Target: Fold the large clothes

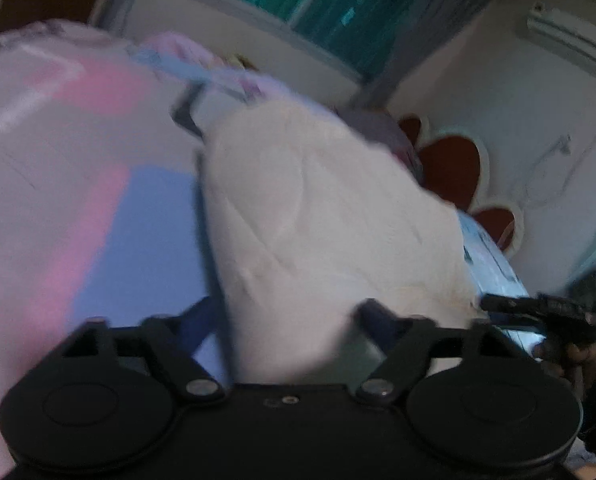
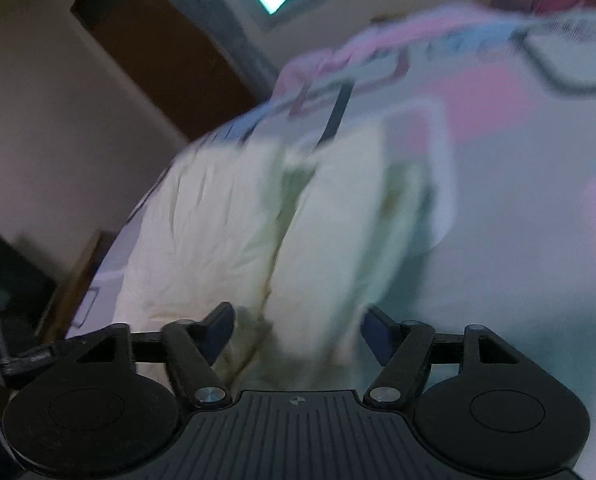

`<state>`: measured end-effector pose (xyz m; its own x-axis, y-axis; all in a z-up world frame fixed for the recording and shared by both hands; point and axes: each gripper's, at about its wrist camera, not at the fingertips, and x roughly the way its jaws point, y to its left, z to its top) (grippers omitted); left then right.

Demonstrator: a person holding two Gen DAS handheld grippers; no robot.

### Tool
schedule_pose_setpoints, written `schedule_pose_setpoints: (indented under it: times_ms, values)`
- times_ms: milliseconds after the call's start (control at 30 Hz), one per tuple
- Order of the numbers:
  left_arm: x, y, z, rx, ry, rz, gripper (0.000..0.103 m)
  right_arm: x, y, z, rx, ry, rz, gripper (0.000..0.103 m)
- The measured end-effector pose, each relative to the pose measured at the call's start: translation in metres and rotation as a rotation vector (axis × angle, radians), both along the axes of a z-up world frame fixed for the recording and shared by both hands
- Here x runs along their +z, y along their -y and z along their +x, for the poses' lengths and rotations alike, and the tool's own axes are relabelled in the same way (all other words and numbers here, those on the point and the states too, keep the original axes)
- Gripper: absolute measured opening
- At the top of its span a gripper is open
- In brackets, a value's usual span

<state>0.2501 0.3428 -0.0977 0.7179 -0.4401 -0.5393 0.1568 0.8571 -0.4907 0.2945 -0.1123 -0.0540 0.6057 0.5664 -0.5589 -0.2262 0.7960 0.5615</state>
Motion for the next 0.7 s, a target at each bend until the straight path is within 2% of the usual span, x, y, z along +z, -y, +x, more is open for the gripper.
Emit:
schedule_pose_setpoints:
  times_ms: [33,67,100,133,200,267,333,400,467,567,700]
  values:
    - [0.008,-0.006,0.001,0.024,0.023,0.011,0.069,0.010,0.005,-0.003,-0.019,0.032,0.008,0.064]
    - [0.015,-0.010,0.006,0.035,0.049,0.007,0.067,0.022,-0.003,0.002,-0.028,0.055,0.006,0.056]
    - [0.022,-0.011,0.016,0.037,0.067,0.001,0.066,0.032,-0.012,0.010,-0.024,0.073,-0.030,0.042]
    - [0.027,-0.006,0.027,0.028,0.078,-0.001,0.065,0.038,-0.027,0.019,-0.010,0.085,-0.073,0.034]
    - [0.039,0.010,0.052,-0.010,0.107,0.022,0.060,0.047,-0.061,0.039,0.037,0.112,-0.133,0.029]
    - [0.049,0.032,0.079,-0.043,0.127,0.063,0.057,0.049,-0.092,0.058,0.071,0.141,-0.195,0.029]
    - [0.051,0.052,0.101,-0.066,0.129,0.067,0.057,0.042,-0.123,0.074,0.075,0.161,-0.275,0.029]
    - [0.049,0.074,0.126,-0.081,0.091,0.099,0.057,0.023,-0.145,0.093,0.068,0.124,-0.337,0.029]
    - [0.040,0.089,0.146,-0.089,0.039,0.140,0.057,-0.002,-0.144,0.106,0.057,0.081,-0.393,0.029]
    - [0.017,0.103,0.156,-0.109,-0.021,0.191,0.057,-0.032,-0.133,0.108,0.047,0.047,-0.386,0.029]
    - [0.008,0.117,0.147,-0.142,-0.008,0.314,0.057,-0.054,-0.109,0.106,0.019,0.003,-0.289,0.029]
